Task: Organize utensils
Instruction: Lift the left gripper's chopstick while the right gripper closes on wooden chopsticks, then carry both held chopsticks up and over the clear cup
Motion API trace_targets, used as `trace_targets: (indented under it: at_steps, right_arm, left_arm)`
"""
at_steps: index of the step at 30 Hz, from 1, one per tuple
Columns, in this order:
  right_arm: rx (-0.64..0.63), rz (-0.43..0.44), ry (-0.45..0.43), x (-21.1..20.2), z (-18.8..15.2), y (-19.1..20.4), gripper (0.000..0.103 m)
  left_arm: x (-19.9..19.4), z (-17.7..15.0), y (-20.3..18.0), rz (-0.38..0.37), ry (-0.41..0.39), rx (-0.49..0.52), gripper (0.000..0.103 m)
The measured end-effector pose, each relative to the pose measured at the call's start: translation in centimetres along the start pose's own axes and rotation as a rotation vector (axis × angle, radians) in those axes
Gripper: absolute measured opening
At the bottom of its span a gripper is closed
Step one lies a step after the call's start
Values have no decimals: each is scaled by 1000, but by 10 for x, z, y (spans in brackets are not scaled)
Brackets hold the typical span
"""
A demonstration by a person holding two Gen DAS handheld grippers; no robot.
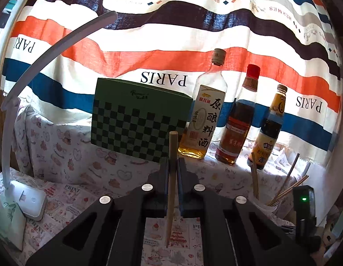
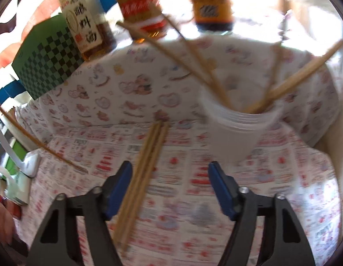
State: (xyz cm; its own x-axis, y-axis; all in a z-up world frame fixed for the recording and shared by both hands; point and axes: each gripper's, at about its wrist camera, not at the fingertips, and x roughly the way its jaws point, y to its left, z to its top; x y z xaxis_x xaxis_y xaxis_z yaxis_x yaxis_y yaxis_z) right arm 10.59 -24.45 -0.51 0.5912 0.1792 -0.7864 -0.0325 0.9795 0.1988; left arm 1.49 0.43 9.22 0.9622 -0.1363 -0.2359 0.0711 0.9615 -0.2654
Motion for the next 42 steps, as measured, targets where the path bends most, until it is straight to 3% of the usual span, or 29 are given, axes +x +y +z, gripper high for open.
trace_targets:
  at_steps: [4,12,16,24,27,32,37,42]
  right_arm:
    - [10,-34,57,27,10,18,39]
    - [23,-150,74,69,24,27,14]
    - [29,-118,98,82,25,26,10]
    - [-29,-152,58,96,30,35,8]
    - [-11,-93,84,92,22,40,6]
    - [-61,33,-17,28,33,52,6]
    - [-72,170,-201,-63,42,48,6]
    - [-82,144,-401,-132,39,39,6]
  left_arm:
    - [-3,2,6,24,-18,-10,6]
    - [-3,2,13,88,-41,-25,6]
    - [-2,4,20,67,-24,-64,6]
    - [-3,5,20,78,-26,-55,6]
    - [-4,5,19,70,-18,-56,6]
    - [-11,7,11,53,-29,-36,6]
    - [-15,4,0,23,-43,-8,6]
    - [-15,0,-17,-18,-35,34,6]
